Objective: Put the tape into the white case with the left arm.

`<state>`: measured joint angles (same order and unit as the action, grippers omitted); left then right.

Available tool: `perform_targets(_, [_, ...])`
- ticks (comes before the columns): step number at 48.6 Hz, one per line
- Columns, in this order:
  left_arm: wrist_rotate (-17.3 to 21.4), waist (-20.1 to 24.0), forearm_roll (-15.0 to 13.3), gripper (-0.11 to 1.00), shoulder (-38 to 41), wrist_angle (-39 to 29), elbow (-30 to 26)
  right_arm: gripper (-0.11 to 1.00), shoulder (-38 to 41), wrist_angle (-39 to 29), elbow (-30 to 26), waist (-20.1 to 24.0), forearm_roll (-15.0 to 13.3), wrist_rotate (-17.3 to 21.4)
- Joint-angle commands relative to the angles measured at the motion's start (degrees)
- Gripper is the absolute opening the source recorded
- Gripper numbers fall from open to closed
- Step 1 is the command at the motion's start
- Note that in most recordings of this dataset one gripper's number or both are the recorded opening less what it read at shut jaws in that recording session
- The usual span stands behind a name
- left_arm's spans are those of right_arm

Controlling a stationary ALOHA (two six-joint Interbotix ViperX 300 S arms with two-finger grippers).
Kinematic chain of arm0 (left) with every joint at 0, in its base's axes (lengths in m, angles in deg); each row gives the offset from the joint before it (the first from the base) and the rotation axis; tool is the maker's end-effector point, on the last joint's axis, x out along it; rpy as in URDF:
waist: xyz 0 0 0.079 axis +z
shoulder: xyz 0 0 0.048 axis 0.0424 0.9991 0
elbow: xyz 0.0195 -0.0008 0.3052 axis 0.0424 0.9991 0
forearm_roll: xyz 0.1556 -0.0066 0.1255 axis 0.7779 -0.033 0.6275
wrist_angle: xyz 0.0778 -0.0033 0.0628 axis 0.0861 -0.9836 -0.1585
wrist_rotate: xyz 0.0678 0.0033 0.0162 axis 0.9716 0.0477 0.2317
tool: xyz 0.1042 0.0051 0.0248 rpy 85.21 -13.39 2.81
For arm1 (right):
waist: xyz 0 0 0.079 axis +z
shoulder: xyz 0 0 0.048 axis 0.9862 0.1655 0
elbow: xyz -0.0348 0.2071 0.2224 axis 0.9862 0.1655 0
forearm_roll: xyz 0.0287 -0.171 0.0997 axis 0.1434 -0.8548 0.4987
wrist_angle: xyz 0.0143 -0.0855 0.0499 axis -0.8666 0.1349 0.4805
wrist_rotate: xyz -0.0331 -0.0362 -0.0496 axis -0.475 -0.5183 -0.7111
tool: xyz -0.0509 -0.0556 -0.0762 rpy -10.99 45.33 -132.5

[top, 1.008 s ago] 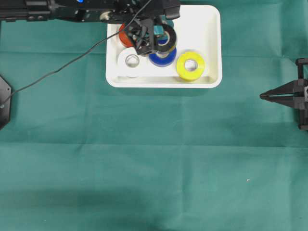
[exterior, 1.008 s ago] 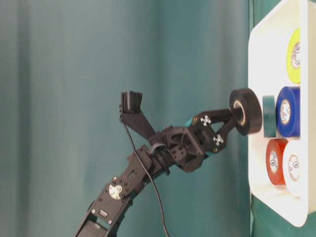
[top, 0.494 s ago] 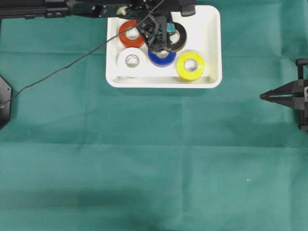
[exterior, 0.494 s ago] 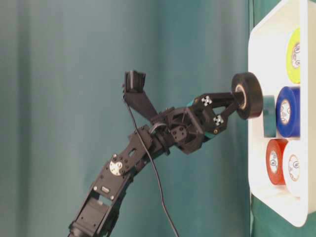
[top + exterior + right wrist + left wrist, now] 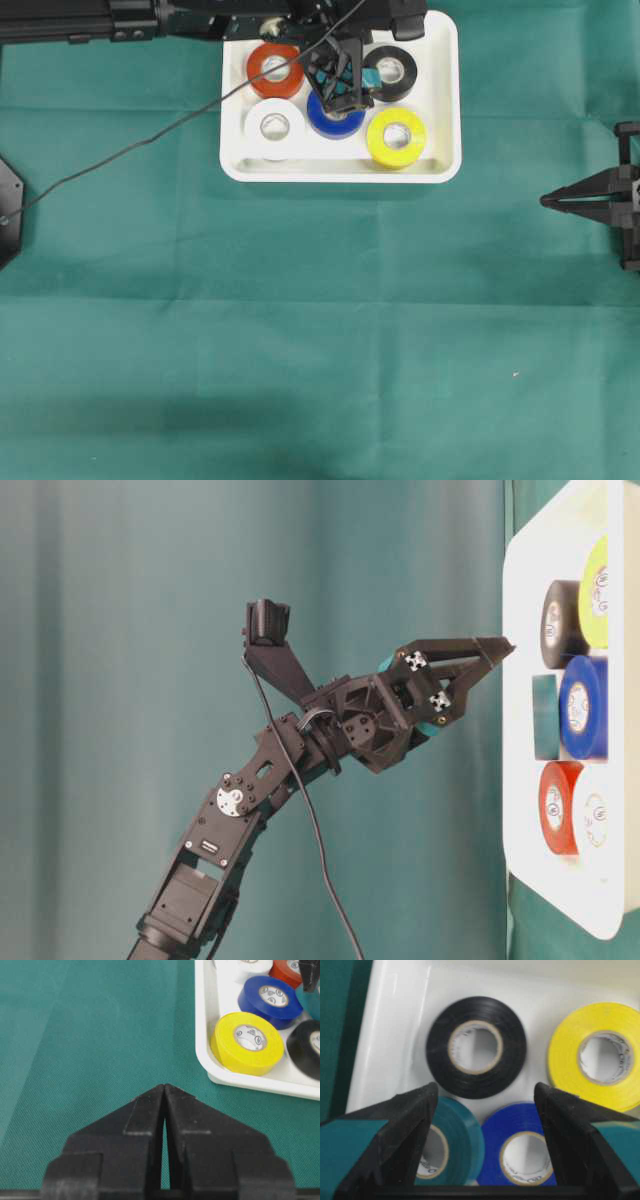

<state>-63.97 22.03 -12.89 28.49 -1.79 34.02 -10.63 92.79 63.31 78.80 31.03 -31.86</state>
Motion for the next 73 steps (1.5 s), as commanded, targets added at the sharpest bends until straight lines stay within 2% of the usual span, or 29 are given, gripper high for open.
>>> perform_targets(1, [-0.18,0.0,-0.09,0.76,-1.93,0.26,-0.97,-0.09,0.35,0.62,-0.62,0.0,-0.18,0.0])
perform_targets(23, [-0.09,-1.23,-0.09,0.75,-5.62,0.26,2.99,-0.09,0.35,0.62,-0.62,0.0,-0.18,0.0])
perform_targets(36, [-0.26,-2.64,-0.26,0.75,-13.54,1.05,11.34,-0.09,0.35,0.62,-0.62,-0.09,-0.18,0.0])
perform_targets(45, [-0.53,-4.31,-0.35,0.75,-20.21,3.78,19.6,-0.09,0.35,0.62,-0.62,0.0,-0.18,0.0])
perform_targets(56, [-3.87,-6.15,-0.35,0.75,-27.07,7.82,28.74,-0.09,0.26,0.62,-0.62,0.0,-0.18,0.0])
perform_targets(73, [-7.73,-9.58,-0.35,0.75,-36.12,8.88,37.62,-0.09,0.26,0.62,-0.62,-0.09,-0.18,0.0])
